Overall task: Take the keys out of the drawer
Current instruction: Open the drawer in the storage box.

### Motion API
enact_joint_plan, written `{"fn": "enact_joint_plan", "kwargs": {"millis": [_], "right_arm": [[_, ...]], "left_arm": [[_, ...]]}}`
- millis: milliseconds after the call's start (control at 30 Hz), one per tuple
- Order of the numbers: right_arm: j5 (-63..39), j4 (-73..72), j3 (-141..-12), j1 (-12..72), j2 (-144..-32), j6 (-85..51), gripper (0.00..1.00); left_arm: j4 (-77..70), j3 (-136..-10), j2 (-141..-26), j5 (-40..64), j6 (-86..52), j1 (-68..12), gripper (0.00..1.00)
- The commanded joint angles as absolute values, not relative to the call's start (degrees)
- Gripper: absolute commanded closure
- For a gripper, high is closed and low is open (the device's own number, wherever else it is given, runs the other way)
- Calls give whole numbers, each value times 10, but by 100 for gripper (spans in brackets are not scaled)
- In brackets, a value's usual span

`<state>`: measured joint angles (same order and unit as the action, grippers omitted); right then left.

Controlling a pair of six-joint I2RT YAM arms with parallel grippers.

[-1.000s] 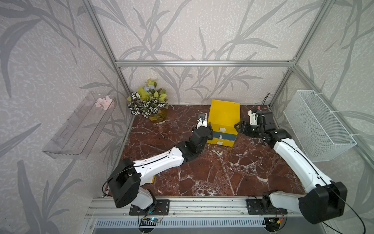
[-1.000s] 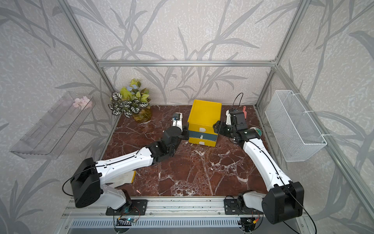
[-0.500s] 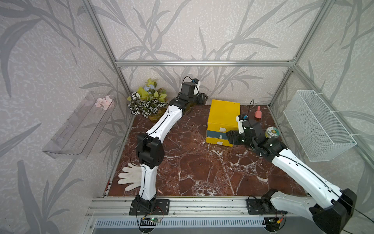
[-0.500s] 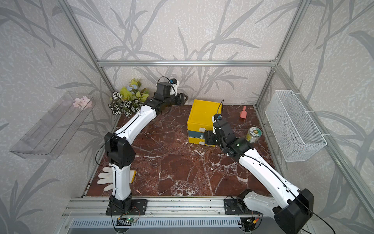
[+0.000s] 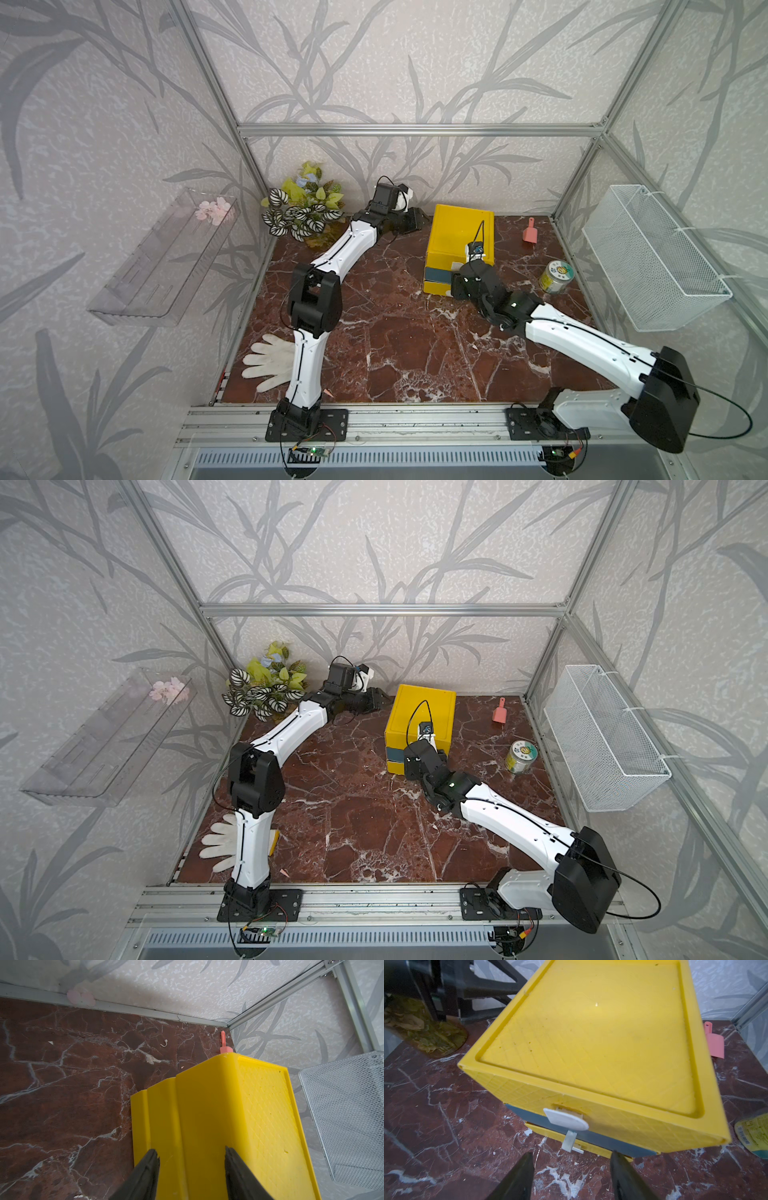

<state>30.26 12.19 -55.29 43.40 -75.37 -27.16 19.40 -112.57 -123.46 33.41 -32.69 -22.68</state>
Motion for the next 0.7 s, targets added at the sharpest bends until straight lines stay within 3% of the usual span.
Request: {"fn": "enact_joint_plan", "kwargs": {"millis": [0,233,667], "right_arm": [[359,89,-575,437,-774,-287,37],[372,103,-602,437,-808,-319,36],[436,141,-633,452,-851,-407,38]], "left_arm": [[139,-1109,-1206,365,-366,-238,46],[116,-1052,-1149,302,-359,-245,46],[111,-1049,-1143,287,-348,-256,46]]}}
